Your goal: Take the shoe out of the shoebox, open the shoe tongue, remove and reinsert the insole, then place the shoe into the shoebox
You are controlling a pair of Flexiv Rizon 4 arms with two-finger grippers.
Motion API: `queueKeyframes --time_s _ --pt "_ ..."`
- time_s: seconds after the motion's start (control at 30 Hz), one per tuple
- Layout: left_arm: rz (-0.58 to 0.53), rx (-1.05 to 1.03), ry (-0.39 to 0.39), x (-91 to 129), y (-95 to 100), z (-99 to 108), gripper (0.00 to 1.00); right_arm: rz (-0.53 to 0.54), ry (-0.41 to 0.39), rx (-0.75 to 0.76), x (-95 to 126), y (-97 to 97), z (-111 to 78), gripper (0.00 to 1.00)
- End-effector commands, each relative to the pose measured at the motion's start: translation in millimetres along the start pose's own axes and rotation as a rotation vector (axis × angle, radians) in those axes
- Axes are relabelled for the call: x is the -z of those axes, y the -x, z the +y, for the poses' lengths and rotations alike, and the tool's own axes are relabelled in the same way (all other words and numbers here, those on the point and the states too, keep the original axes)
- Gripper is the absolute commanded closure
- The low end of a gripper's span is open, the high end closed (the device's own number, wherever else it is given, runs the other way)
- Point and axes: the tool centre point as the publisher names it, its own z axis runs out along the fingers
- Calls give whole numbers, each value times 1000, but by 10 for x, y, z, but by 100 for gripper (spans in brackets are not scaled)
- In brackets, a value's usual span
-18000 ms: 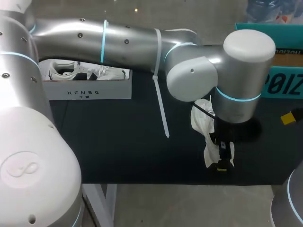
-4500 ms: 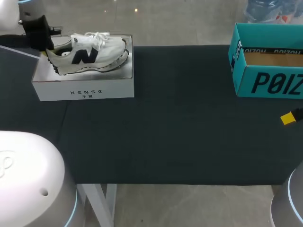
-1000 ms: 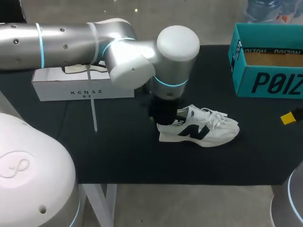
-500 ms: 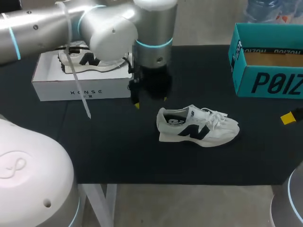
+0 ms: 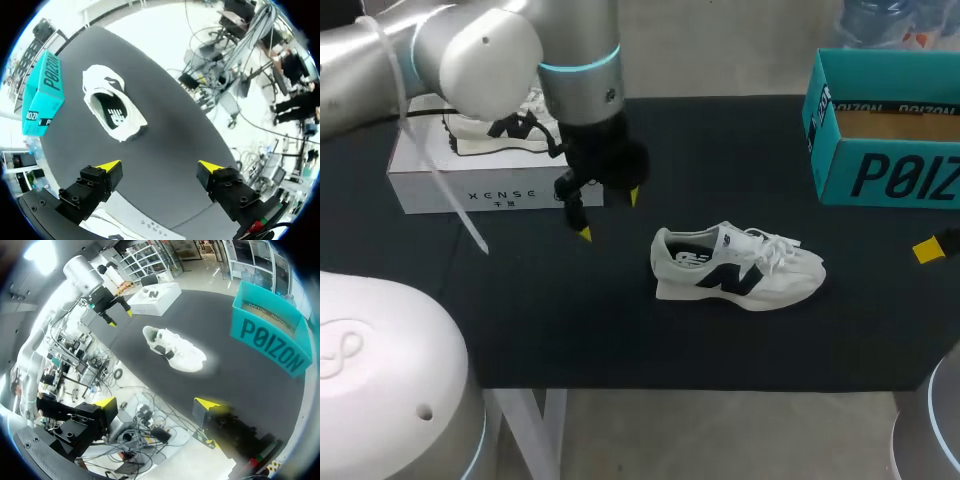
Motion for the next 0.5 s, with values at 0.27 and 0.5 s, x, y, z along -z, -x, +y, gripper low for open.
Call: queueKeyframes --time_s 0.27,0.5 --pt "-40 368 -203 -115 -232 30 0 -1 0 0 -5 1 -7 0" --pt "-78 426 -307 -329 -130 -214 0 -1 0 0 -5 1 -7 0"
